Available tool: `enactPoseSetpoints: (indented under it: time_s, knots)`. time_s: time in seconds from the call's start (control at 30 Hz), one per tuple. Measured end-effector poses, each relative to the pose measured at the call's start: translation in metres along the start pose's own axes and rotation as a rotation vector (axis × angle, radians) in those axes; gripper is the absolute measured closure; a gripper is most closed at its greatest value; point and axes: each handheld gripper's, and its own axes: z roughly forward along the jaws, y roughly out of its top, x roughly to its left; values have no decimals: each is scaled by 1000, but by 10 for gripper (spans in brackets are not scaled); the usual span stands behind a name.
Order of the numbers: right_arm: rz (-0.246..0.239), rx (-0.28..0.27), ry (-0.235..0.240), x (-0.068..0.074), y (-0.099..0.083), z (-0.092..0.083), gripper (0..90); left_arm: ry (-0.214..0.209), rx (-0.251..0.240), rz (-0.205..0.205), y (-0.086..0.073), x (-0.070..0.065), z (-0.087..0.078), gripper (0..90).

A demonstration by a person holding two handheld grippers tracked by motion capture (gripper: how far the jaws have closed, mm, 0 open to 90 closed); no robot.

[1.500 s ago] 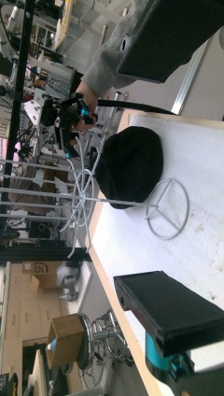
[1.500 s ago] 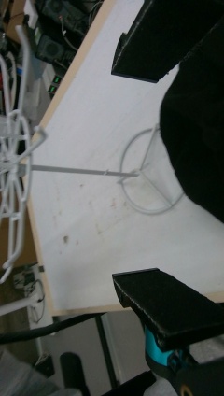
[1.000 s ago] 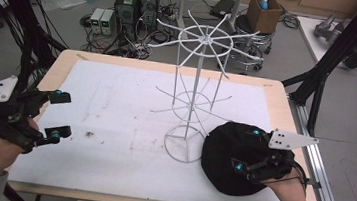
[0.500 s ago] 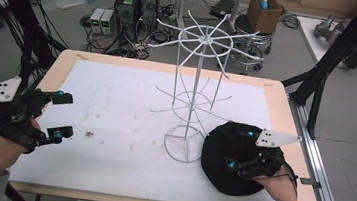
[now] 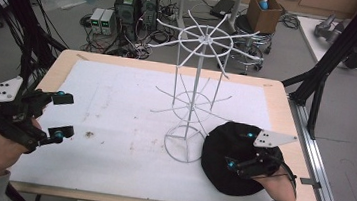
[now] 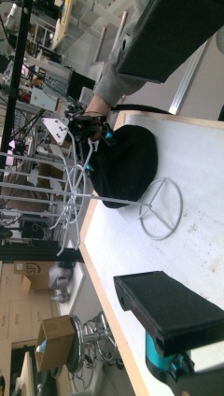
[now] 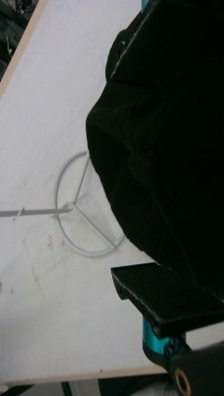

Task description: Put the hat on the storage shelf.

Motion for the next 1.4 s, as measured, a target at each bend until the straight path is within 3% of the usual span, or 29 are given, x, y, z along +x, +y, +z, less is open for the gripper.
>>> enactPoseSetpoints:
  time_s: [0.17, 0.33, 0.53, 0.63, 1.17, 1.4]
  knots:
    - [-25, 24, -37, -1, -1, 0, 209, -1, -5, -3, 0, 0, -1, 26]
    - [-40, 36, -81, -2, -3, -3, 409, 0, -3, -3, 0, 1, -1, 26]
    - [-56, 94, -89, -1, -5, -1, 610, 2, -5, -7, 0, 1, -1, 26]
    - [-57, 91, -84, -1, -5, -1, 667, 4, -3, -6, 0, 1, -2, 26]
    - [-36, 63, -70, 0, -1, -9, 698, 4, -3, -7, -1, 2, -1, 26]
    - [-52, 34, -56, 1, 17, -24, 714, 4, -7, -4, 0, 1, -2, 26]
